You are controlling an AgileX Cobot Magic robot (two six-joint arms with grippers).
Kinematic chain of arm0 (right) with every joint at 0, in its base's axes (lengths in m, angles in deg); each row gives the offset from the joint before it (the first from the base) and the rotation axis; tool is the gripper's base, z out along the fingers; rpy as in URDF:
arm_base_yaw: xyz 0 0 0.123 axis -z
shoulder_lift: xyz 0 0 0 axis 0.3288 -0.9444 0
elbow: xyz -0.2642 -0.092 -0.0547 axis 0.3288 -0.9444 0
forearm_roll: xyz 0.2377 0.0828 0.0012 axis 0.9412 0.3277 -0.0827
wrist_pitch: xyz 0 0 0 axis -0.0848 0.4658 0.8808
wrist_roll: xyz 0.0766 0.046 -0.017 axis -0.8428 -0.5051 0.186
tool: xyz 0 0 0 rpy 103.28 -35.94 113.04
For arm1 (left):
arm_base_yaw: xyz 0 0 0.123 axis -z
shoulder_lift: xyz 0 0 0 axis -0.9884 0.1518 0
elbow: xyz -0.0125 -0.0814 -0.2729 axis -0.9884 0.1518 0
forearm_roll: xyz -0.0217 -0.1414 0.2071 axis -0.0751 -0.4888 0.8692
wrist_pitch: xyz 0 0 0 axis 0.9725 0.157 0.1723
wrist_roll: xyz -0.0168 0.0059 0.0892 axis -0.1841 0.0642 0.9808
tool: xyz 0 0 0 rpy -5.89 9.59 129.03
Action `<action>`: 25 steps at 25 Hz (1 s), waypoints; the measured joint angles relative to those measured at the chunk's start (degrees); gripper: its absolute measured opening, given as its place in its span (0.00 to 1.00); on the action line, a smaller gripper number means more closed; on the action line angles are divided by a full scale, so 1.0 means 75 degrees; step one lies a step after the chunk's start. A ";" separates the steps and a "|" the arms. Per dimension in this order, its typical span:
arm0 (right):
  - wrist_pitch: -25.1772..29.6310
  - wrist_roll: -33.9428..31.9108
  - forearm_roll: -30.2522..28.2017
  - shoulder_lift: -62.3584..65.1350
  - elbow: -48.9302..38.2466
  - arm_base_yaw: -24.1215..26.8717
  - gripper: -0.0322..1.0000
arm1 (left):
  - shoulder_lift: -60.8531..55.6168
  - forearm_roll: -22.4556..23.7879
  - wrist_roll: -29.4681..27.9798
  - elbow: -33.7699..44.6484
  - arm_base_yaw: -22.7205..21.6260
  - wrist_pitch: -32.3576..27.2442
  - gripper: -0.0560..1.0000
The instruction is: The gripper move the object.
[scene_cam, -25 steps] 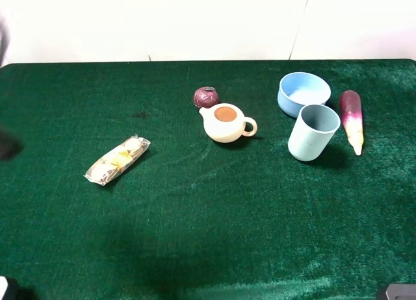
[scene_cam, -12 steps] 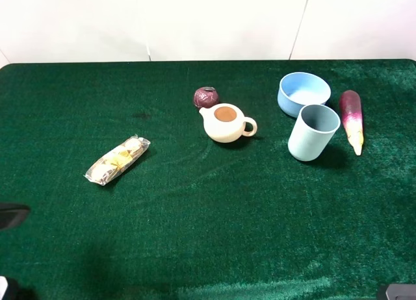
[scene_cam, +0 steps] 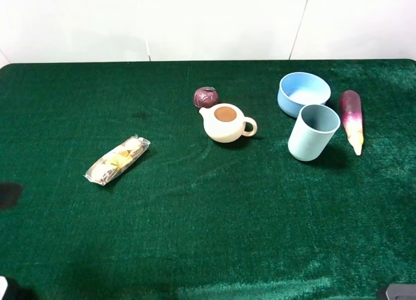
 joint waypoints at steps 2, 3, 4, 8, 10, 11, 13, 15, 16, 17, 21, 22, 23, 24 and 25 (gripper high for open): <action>-0.0008 0.0000 0.0000 0.0000 0.0000 0.0000 0.70 | -0.0467 -0.0090 0.0067 0.0000 -0.0428 -0.0010 0.95; -0.0008 0.0000 0.0002 0.0000 0.0000 0.0000 0.70 | -0.0675 -0.0098 0.0098 0.0000 -0.0639 -0.0010 0.95; 0.0001 0.0000 0.0002 0.0000 0.0000 0.0000 0.70 | -0.0916 -0.0109 0.0118 0.0000 -0.0833 -0.0010 0.95; 0.0001 0.0000 0.0002 0.0000 0.0000 0.0000 0.70 | -0.1759 -0.0152 0.0176 0.0000 -0.1420 -0.0020 0.95; 0.0001 0.0000 0.0002 0.0000 0.0000 0.0000 0.70 | -0.2112 -0.0186 0.0235 0.0000 -0.1665 -0.0030 0.95; 0.0001 0.0000 0.0002 0.0000 0.0000 0.0000 0.70 | -0.2295 -0.0206 0.0263 0.0000 -0.1799 -0.0040 0.95; 0.0001 0.0000 0.0002 0.0000 0.0000 0.0000 0.70 | -0.2645 -0.0254 0.0336 0.0000 -0.2043 -0.0050 0.95; 0.0001 0.0000 0.0002 0.0000 0.0000 0.0000 0.70 | -0.2951 -0.0275 0.0366 0.0025 -0.2283 -0.0067 0.95; 0.0001 0.0000 0.0002 0.0000 0.0000 0.0000 0.70 | -0.3103 -0.0284 0.0375 0.0025 -0.2364 -0.0102 0.95; 0.0001 0.0000 0.0002 0.0000 0.0000 0.0000 0.70 | -0.3221 -0.0284 0.0386 0.0025 -0.2439 -0.0122 0.95; 0.0001 0.0000 0.0002 0.0000 0.0000 0.0000 0.70 | -0.3664 -0.0341 0.0429 0.0025 -0.2560 -0.0513 0.95; 0.0001 0.0000 0.0002 0.0000 0.0000 0.0000 0.70 | -0.3724 -0.0357 0.0429 0.0043 -0.2560 -0.0753 0.95; 0.0001 0.0000 0.0002 0.0000 0.0000 0.0000 0.70 | -0.3761 -0.0357 0.0449 0.0086 -0.2560 -0.0940 0.95; 0.0001 0.0000 0.0009 0.0000 0.0000 0.0000 0.70 | -0.3761 -0.0357 0.0468 0.0102 -0.2560 -0.1051 0.95; 0.0001 0.0000 0.0008 0.0000 0.0000 0.0000 0.70 | -0.3761 -0.0357 0.0474 0.0102 -0.2560 -0.1072 0.95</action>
